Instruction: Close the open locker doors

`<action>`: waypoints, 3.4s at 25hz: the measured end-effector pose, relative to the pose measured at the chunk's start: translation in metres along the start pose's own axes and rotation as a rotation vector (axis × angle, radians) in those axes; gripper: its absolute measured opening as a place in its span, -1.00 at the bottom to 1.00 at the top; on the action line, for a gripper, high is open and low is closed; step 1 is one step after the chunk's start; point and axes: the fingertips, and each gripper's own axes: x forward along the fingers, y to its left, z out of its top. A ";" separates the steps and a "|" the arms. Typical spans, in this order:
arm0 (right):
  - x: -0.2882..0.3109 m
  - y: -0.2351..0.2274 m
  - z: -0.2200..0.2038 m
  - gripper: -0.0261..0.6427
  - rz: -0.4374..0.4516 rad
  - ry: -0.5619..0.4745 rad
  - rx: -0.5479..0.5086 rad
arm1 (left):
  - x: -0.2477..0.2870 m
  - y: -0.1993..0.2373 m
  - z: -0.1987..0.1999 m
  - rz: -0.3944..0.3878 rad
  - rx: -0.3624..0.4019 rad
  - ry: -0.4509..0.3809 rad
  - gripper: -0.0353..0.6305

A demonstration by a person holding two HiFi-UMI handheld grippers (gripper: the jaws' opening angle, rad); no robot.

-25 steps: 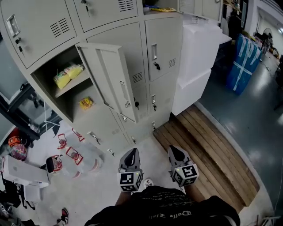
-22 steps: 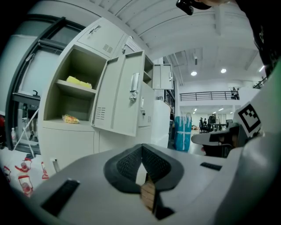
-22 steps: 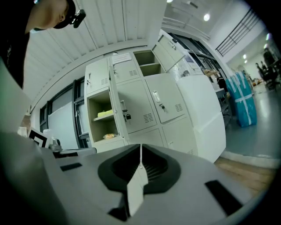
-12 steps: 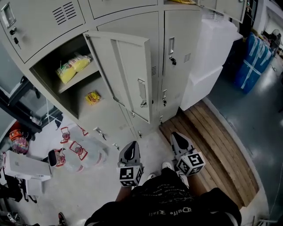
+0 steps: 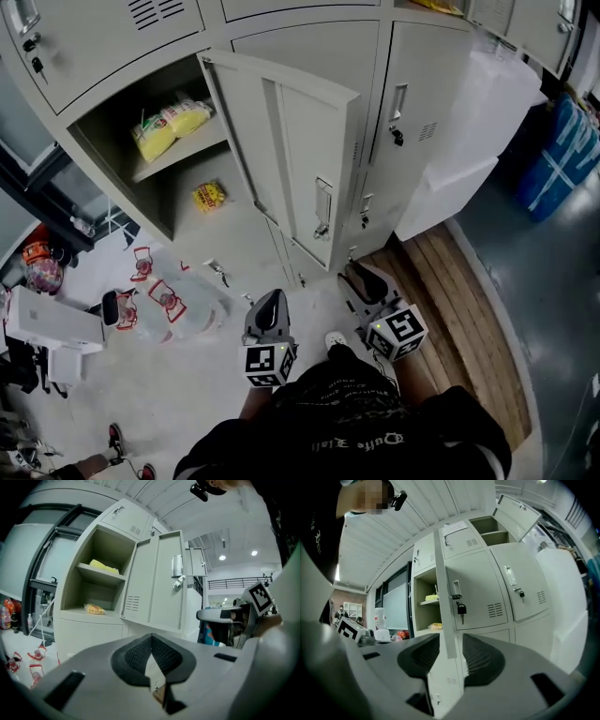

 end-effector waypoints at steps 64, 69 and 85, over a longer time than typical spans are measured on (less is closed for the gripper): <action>0.102 0.180 -0.025 -0.74 0.604 0.040 -0.151 | -0.123 0.112 0.000 0.565 -0.041 -0.052 -0.87; 0.114 0.191 -0.025 -0.74 0.643 0.043 -0.164 | -0.135 0.113 0.000 0.612 -0.048 -0.060 -0.87; 0.161 0.217 -0.025 -0.82 0.730 0.067 -0.163 | -0.159 0.113 -0.002 0.740 -0.086 -0.088 -0.87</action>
